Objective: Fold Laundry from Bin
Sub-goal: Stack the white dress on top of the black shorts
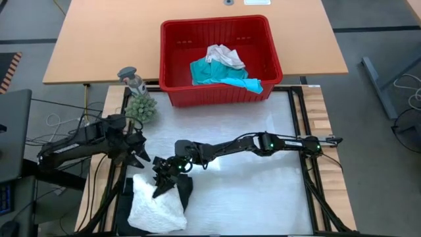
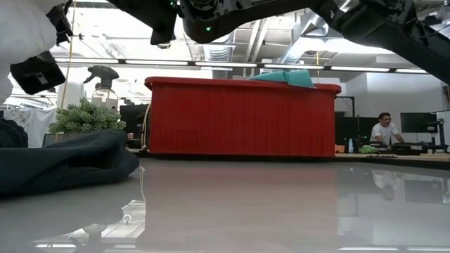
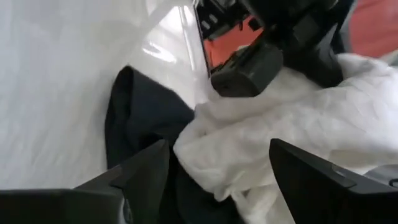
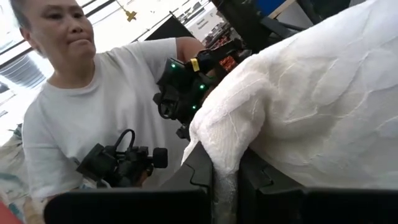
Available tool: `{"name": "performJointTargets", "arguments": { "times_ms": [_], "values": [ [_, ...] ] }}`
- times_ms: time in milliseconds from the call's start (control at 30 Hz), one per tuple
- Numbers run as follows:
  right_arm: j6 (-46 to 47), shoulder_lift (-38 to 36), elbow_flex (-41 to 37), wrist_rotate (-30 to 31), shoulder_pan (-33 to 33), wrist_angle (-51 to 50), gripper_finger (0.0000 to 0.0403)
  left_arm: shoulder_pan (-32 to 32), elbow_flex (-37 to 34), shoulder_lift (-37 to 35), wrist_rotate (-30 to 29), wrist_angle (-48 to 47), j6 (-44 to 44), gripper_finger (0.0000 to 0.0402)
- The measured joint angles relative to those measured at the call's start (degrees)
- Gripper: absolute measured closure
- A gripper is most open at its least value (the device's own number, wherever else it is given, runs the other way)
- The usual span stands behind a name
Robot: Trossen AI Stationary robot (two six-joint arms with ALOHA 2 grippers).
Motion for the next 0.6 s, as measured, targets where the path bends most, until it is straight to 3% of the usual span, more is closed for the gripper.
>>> {"name": "performJointTargets", "arguments": {
  "times_ms": [267, 367, 533, 600],
  "values": [
    [-0.9, 0.0, 0.0, 0.6, -1.1, -0.1, 0.0351, 0.0, 0.0, -11.4, -2.1, 1.7, -10.3, 0.0133],
    [-0.9, 0.0, 0.0, 0.7, -1.5, 0.0, 0.0351, 0.1, 0.9, -11.0, -4.1, 4.4, -10.4, 0.0133],
    [-0.6, 0.0, 0.0, 0.7, -2.1, 0.1, 0.0351, 0.0, 0.2, -11.2, -6.5, 18.7, -17.9, 0.0133],
    [-0.7, 0.0, 0.0, 0.6, -2.1, 0.1, 0.0351, 0.0, 0.4, -11.1, -3.5, 23.2, -21.7, 0.0133]
  ]
}}
